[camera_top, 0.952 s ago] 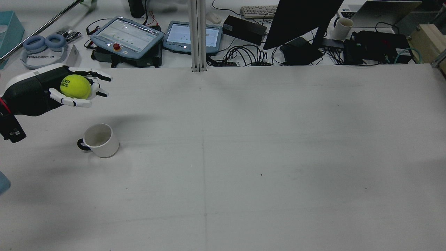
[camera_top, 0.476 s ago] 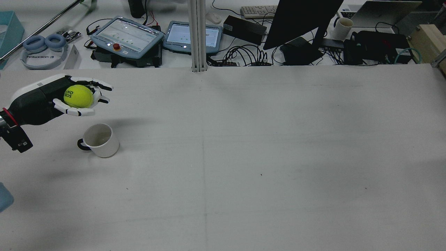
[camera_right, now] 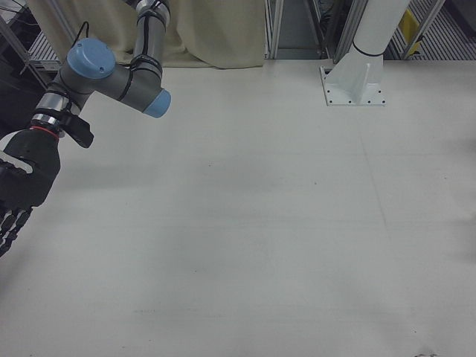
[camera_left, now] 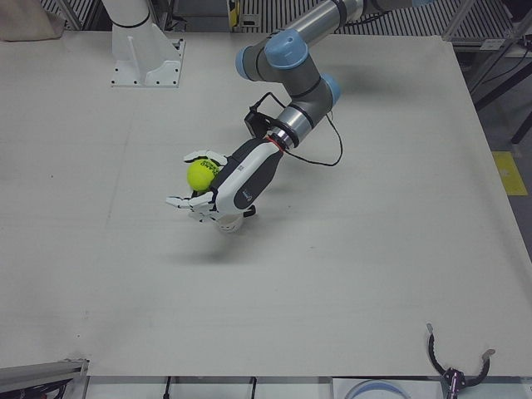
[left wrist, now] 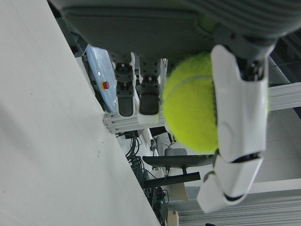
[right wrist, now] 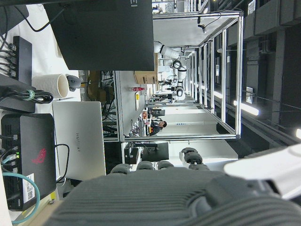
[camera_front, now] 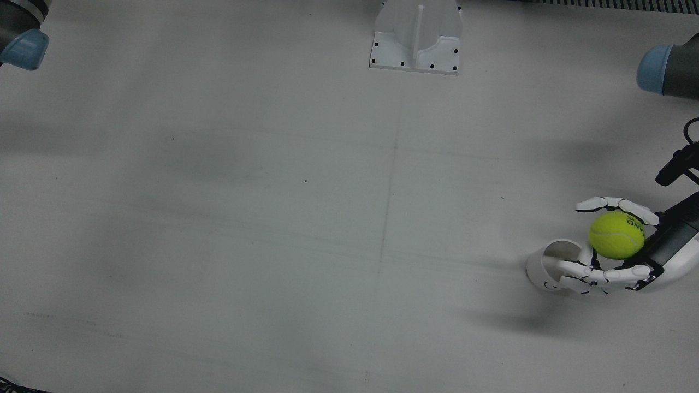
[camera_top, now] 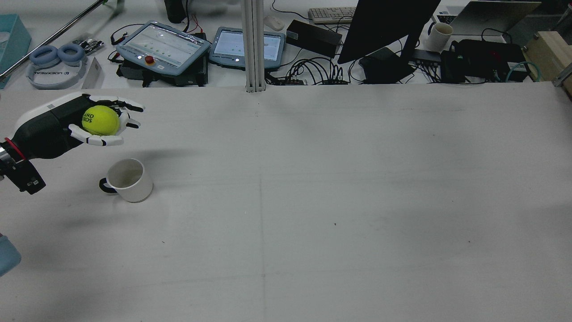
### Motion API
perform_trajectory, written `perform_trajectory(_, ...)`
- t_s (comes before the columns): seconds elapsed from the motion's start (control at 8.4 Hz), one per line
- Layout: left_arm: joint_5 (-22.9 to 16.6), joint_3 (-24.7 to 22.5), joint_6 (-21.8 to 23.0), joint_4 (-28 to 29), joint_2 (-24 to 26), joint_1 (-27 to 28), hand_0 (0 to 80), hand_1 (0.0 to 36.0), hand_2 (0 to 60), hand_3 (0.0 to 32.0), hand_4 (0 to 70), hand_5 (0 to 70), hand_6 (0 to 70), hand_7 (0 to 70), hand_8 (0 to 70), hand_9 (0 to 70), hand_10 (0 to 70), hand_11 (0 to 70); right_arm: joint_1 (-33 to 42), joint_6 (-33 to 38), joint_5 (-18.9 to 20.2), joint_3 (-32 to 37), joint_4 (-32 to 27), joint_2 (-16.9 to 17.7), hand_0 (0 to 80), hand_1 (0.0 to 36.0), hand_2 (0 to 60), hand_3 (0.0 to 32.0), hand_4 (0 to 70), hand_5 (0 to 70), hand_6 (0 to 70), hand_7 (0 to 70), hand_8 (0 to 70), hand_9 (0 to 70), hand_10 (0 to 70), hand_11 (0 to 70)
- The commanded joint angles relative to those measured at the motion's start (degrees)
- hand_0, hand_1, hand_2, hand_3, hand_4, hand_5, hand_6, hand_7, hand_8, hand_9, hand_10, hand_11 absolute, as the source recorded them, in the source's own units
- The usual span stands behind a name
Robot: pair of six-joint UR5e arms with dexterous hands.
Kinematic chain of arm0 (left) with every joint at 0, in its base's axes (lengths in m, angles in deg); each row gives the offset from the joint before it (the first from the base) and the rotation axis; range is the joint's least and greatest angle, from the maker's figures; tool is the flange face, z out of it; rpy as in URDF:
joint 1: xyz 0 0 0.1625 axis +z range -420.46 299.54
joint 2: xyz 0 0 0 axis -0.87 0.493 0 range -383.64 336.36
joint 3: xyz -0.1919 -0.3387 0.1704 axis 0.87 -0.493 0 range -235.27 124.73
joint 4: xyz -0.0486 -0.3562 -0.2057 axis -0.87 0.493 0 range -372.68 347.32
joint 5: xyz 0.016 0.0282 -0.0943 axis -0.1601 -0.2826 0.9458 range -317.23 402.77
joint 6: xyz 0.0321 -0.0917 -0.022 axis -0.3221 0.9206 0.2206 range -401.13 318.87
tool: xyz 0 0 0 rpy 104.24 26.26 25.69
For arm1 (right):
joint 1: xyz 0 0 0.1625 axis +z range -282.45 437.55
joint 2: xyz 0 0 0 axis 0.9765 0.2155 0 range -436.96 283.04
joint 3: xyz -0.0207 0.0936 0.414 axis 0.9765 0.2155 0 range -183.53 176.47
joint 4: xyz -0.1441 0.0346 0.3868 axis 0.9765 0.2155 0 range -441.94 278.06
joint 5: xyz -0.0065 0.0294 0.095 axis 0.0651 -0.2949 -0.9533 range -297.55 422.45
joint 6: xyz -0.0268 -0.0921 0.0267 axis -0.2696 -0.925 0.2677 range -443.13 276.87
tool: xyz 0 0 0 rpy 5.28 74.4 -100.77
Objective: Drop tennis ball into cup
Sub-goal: 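Carry the tennis ball with the left hand over the white mug, then open the left hand to release the ball into the mug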
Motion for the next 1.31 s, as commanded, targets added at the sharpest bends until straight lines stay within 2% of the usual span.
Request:
perform_trajectory(0.0, 0.04, 0.36, 0.07, 1.23, -0.58, 0.42, 60.5, 27.0, 14.4, 0.0, 23.5, 11.0, 31.1, 57.7, 15.3, 26.0, 5.9, 10.8, 0.0, -0.02, 0.0, -0.02, -0.04, 0.0, 0.0, 0.0, 0.0, 0.0, 0.0, 0.0, 0.0, 0.0, 0.0, 0.0, 0.0, 0.0)
perform_trajectory(0.12, -0.05, 0.36, 0.07, 1.76, -0.58, 0.42, 62.3, 31.0, 11.3, 0.0, 16.9, 5.8, 3.8, 35.6, 0.8, 7.3, 2.6, 6.5, 0.0, -0.02, 0.0, -0.02, -0.04, 0.0, 0.0, 0.0, 0.0, 0.0, 0.0, 0.0, 0.0, 0.0, 0.0, 0.0, 0.0, 0.0)
perform_trajectory(0.24, -0.05, 0.45, -0.02, 1.85, -0.58, 0.42, 63.9, 32.8, 9.7, 0.0, 11.0, 5.1, 0.7, 27.8, 0.0, 4.1, 0.7, 3.9, 0.0, -0.02, 0.0, -0.02, 0.05, 0.0, 0.0, 0.0, 0.0, 0.0, 0.0, 0.0, 0.0, 0.0, 0.0, 0.0, 0.0, 0.0)
perform_trajectory(0.36, -0.31, 0.45, -0.02, 2.55, -0.67, 0.42, 63.1, 33.0, 11.0, 0.0, 5.9, 5.3, 1.2, 23.3, 0.0, 3.2, 0.0, 2.2, 0.0, -0.02, 0.0, -0.02, -0.04, 0.0, 0.0, 0.0, 0.0, 0.0, 0.0, 0.0, 0.0, 0.0, 0.0, 0.0, 0.0, 0.0)
perform_trajectory(0.48, -0.49, 0.45, -0.02, 3.08, -0.85, 0.42, 58.9, 31.9, 18.2, 0.0, 3.1, 5.0, 1.6, 20.0, 0.0, 2.6, 0.0, 0.8, 0.0, -0.02, 0.0, -0.02, -0.04, 0.0, 0.0, 0.0, 0.0, 0.0, 0.0, 0.0, 0.0, 0.0, 0.0, 0.0, 0.0, 0.0)
perform_trajectory(0.6, -0.49, 0.45, -0.02, 3.08, -0.85, 0.51, 59.3, 32.6, 17.0, 0.0, 0.0, 4.4, 0.0, 18.3, 0.0, 2.2, 0.0, 0.3, 0.0, -0.02, 0.0, -0.02, 0.05, 0.0, 0.0, 0.0, 0.0, 0.0, 0.0, 0.0, 0.0, 0.0, 0.0, 0.0, 0.0, 0.0)
perform_trajectory(0.71, -0.58, 0.45, 0.16, 3.08, -0.85, 0.51, 60.4, 32.7, 13.3, 0.0, 0.0, 5.4, 0.8, 16.1, 0.0, 1.8, 0.0, 0.1, 0.0, -0.02, 0.0, -0.02, -0.04, 0.0, 0.0, 0.0, 0.0, 0.0, 0.0, 0.0, 0.0, 0.0, 0.0, 0.0, 0.0, 0.0)
perform_trajectory(1.19, -0.58, 0.45, 0.16, 3.08, -0.93, 0.42, 59.3, 31.8, 14.6, 0.0, 0.0, 5.4, 1.2, 14.2, 0.0, 1.4, 0.0, 0.0, 0.0, -0.02, 0.0, -0.02, -0.04, 0.0, 0.0, 0.0, 0.0, 0.0, 0.0, 0.0, 0.0, 0.0, 0.0, 0.0, 0.0, 0.0)
